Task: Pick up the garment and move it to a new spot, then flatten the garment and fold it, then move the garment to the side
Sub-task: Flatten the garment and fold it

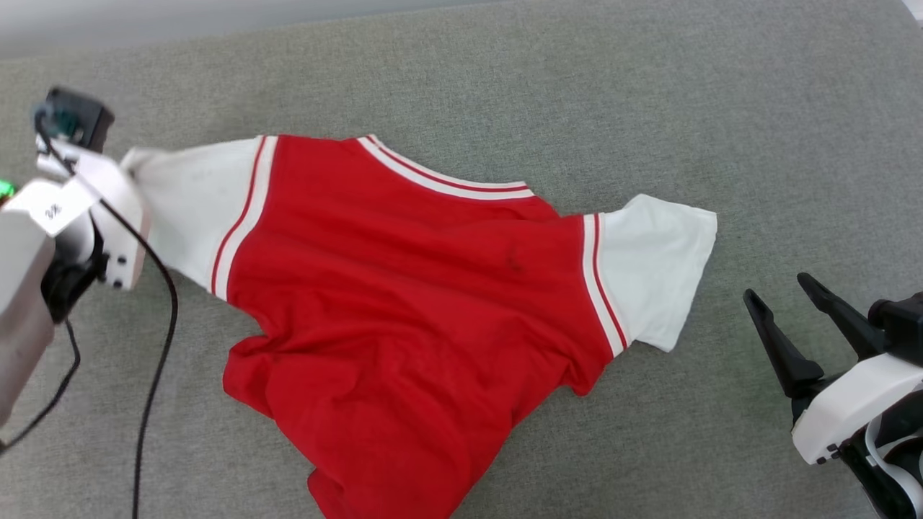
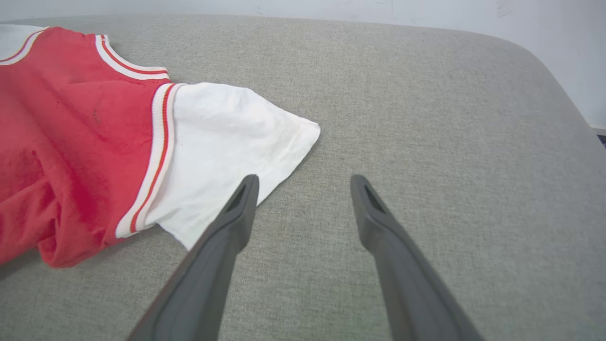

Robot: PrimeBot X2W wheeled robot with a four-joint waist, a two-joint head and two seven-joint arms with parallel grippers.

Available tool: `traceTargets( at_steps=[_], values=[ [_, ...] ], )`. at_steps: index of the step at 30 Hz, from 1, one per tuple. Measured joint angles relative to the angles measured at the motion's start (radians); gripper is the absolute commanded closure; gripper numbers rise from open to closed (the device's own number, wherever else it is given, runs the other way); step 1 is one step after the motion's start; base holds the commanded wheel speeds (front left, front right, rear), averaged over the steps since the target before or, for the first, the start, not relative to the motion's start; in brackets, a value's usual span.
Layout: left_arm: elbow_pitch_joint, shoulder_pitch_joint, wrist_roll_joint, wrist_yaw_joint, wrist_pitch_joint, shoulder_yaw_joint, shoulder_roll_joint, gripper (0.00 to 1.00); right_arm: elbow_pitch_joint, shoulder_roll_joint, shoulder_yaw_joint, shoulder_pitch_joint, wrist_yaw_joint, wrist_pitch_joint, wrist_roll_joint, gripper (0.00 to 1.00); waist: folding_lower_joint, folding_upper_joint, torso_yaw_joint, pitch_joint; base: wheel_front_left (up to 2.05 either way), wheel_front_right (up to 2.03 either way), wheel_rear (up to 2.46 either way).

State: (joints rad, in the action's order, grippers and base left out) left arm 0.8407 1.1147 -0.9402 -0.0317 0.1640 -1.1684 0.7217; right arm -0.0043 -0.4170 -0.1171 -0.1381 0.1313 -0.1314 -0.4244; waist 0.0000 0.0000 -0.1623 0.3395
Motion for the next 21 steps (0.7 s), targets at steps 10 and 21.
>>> traceTargets(
  at_steps=[10, 21],
  values=[
    [0.129, -0.087, -0.074, -0.012, -0.040, 0.025, -0.059, 0.74, -0.016, -0.006, 0.008, 0.004, 0.000, -0.016, 0.001, 0.00, 0.0000, 0.0000, -0.001, -0.001, 0.00, 0.00, 0.00],
    [0.155, -0.090, -0.009, 0.045, -0.383, 0.044, -0.134, 0.00, -0.080, -0.085, -0.015, -0.073, 0.000, -0.044, 0.012, 0.00, 0.0000, 0.0000, 0.035, -0.068, 0.00, 0.00, 0.00]
  ],
)
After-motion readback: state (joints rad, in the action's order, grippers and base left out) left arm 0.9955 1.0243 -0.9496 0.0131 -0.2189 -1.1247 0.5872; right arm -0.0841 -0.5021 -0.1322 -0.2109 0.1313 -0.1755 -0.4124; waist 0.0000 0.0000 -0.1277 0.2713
